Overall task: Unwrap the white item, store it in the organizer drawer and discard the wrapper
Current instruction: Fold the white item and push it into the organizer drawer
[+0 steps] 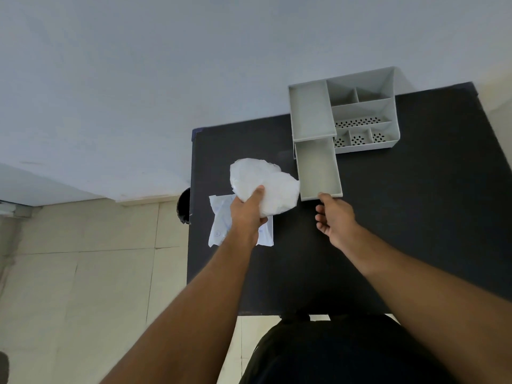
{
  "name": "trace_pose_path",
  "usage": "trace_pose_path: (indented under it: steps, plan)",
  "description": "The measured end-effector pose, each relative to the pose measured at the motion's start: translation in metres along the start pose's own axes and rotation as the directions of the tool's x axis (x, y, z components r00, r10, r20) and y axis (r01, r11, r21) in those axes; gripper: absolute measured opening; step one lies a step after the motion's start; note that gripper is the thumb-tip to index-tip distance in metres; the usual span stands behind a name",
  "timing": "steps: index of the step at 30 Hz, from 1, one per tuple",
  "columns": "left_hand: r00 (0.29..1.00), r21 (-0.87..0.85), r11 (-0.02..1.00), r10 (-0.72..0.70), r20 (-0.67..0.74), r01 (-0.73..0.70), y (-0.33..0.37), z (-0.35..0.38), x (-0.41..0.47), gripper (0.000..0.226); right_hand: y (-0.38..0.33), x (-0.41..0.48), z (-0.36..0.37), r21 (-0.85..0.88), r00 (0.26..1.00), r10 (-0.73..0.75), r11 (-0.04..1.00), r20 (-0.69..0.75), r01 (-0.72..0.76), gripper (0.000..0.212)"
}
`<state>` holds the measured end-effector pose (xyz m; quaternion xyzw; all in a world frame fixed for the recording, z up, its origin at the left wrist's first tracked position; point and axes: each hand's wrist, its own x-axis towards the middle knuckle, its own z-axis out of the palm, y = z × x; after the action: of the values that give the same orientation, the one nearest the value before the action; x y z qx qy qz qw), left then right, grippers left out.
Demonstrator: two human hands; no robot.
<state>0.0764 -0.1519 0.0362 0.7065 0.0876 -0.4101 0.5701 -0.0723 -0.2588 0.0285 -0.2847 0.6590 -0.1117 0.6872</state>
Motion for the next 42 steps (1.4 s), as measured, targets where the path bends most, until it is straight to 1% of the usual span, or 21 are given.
trace_pose_path:
  steps: [2,5,9,13,15,17,18,20,21,22,23,24,25,27,28,30,32,34,36,39,42]
  plan:
    - [1.0,0.0,1.0,0.0,0.021,0.0,0.0,0.001,-0.002,0.02,0.0,0.0,0.0,-0.018,1.0,0.005,1.0,0.012,-0.004,0.015]
    - [1.0,0.0,1.0,0.001,0.026,-0.001,0.001,0.003,-0.007,0.027,-0.001,0.001,-0.001,-0.049,1.0,0.019,0.999,0.025,-0.018,0.015]
    - [0.999,-0.012,1.0,-0.005,0.045,0.006,0.003,0.002,-0.011,0.024,0.001,0.001,0.0,-0.086,1.0,0.023,0.996,0.005,-0.023,0.02]
    - [0.992,-0.026,0.998,-0.045,0.121,0.048,0.007,0.004,-0.015,0.034,0.0,-0.01,0.007,-0.14,0.999,0.02,0.99,-0.036,-0.025,0.035]
    - [0.974,-0.023,0.994,-0.099,0.202,0.106,0.009,0.006,-0.015,0.039,-0.002,-0.018,0.011,-0.077,0.998,0.038,0.996,0.044,-0.034,0.041]
    - [0.951,-0.001,0.989,-0.144,0.274,0.15,0.01,0.009,-0.015,0.039,-0.005,-0.026,0.012,0.071,0.984,0.01,0.997,0.178,-0.023,0.046]
    - [0.946,0.015,0.989,-0.147,0.29,0.149,0.01,0.012,-0.014,0.039,-0.008,-0.028,0.012,0.152,0.972,-0.018,0.988,0.236,-0.019,0.049]
    - [0.942,0.039,0.991,-0.136,0.308,0.13,0.01,0.019,-0.013,0.04,-0.015,-0.026,0.008,0.277,0.954,-0.077,0.961,0.289,-0.006,0.056]
    - [0.944,0.064,0.992,-0.124,0.307,0.11,0.01,0.023,-0.013,0.042,-0.019,-0.023,0.005,0.297,0.954,-0.105,0.955,0.282,0.017,0.058]
    - [0.951,0.122,0.99,-0.105,0.291,0.072,0.01,0.029,-0.013,0.044,-0.024,-0.021,0.002,0.279,0.958,-0.135,0.958,0.254,0.061,0.054]
    - [0.962,0.208,0.978,-0.085,0.26,0.03,0.009,0.035,-0.012,0.046,-0.028,-0.018,-0.001,0.211,0.963,-0.177,0.968,0.205,0.133,0.047]
    - [0.972,0.294,0.956,-0.055,0.226,-0.014,0.008,0.041,-0.011,0.047,-0.031,-0.015,-0.005,0.114,0.959,-0.234,0.969,0.159,0.217,0.04]
    - [0.98,0.358,0.932,-0.02,0.196,-0.052,0.007,0.048,-0.01,0.047,-0.033,-0.012,-0.009,0.009,0.946,-0.298,0.954,0.127,0.299,0.037]
    - [0.988,0.416,0.904,0.037,0.153,-0.099,0.004,0.061,-0.007,0.046,-0.039,-0.007,-0.017,-0.14,0.912,-0.401,0.901,0.091,0.41,0.043]
    - [0.989,0.438,0.892,0.06,0.136,-0.114,0.003,0.067,-0.006,0.049,-0.041,-0.005,-0.021,-0.18,0.897,-0.435,0.879,0.081,0.442,0.045]
    - [0.988,0.493,0.857,0.105,0.113,-0.147,0.003,0.077,-0.005,0.059,-0.046,0.001,-0.027,-0.218,0.883,-0.463,0.856,0.081,0.469,0.047]
    - [0.983,0.556,0.811,0.153,0.103,-0.185,0.003,0.085,-0.004,0.066,-0.051,0.006,-0.031,-0.207,0.889,-0.446,0.865,0.104,0.458,0.046]
    - [0.977,0.579,0.787,0.182,0.113,-0.213,0.003,0.089,-0.003,0.069,-0.055,0.009,-0.032,-0.189,0.902,-0.412,0.883,0.129,0.43,0.036]
    - [0.973,0.574,0.786,0.199,0.118,-0.23,0.003,0.092,-0.002,0.066,-0.059,0.011,-0.03,-0.184,0.901,-0.412,0.883,0.138,0.432,0.027]
    - [0.975,0.531,0.819,0.207,0.085,-0.22,0.005,0.094,0.0,0.052,-0.062,0.017,-0.023,-0.237,0.891,-0.443,0.859,0.101,0.454,0.032]
    - [0.976,0.499,0.841,0.215,0.046,-0.208,0.007,0.097,0.005,0.044,-0.065,0.024,-0.017,-0.27,0.887,-0.452,0.846,0.095,0.46,0.028]
